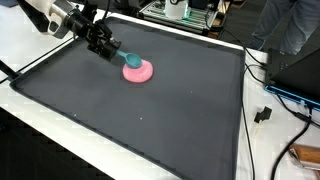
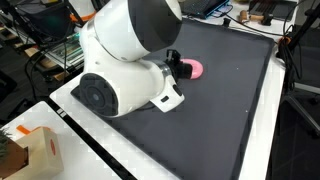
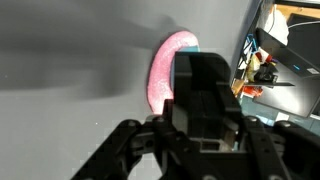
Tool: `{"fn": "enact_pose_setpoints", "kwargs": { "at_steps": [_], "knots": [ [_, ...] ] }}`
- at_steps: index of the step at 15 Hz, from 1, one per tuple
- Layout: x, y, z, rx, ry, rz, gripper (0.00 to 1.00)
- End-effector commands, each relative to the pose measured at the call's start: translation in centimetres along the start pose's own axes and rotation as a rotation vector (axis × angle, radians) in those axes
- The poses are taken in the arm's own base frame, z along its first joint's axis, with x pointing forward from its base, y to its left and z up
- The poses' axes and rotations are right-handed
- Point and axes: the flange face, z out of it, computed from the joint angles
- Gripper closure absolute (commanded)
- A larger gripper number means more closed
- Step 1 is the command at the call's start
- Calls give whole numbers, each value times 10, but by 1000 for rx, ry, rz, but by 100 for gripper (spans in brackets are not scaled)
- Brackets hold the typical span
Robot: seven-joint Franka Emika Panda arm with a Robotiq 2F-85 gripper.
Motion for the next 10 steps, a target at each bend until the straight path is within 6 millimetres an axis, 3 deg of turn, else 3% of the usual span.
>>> {"fn": "enact_pose_setpoints", "kwargs": {
  "at_steps": [1, 10],
  "knots": [
    [-3, 31, 11, -93, -15, 35, 75],
    [-6, 37, 12, -111, -33, 113, 75]
  ]
}}
